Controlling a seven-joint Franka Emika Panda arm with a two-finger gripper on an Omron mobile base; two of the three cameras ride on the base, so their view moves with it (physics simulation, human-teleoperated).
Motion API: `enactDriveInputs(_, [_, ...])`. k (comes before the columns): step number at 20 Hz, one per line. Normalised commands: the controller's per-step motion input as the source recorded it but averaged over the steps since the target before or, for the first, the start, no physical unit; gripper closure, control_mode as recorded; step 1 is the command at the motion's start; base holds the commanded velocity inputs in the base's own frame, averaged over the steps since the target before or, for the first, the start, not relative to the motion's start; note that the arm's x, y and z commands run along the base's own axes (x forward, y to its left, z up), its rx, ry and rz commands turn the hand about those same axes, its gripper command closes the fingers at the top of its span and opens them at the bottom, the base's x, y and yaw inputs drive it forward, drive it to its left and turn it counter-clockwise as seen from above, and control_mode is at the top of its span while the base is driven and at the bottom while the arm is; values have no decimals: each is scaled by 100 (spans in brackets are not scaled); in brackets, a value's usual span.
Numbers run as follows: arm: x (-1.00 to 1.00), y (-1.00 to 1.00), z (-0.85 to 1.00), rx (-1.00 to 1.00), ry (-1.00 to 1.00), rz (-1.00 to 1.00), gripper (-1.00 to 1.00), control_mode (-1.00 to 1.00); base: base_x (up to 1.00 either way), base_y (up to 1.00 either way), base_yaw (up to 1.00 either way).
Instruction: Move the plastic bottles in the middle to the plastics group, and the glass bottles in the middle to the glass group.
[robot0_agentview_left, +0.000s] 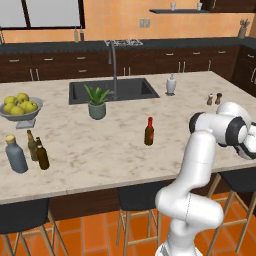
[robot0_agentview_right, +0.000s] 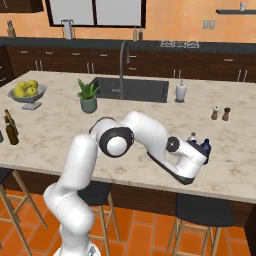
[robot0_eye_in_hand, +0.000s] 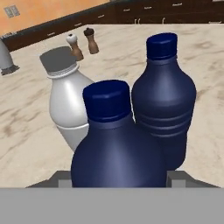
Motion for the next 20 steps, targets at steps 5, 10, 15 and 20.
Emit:
enactDriveInputs(5, [-11, 15, -28, 0, -3, 0, 100, -100, 0, 0, 0])
enactDriveInputs(10, [-15, 8, -39, 0, -12, 0, 100, -100, 0, 0, 0])
enactDriveInputs(15, [-18, 9, -43, -1, -16, 0, 100, -100, 0, 0, 0])
enactDriveInputs(20, [0, 0, -24, -3, -11, 0, 100, -100, 0, 0, 0])
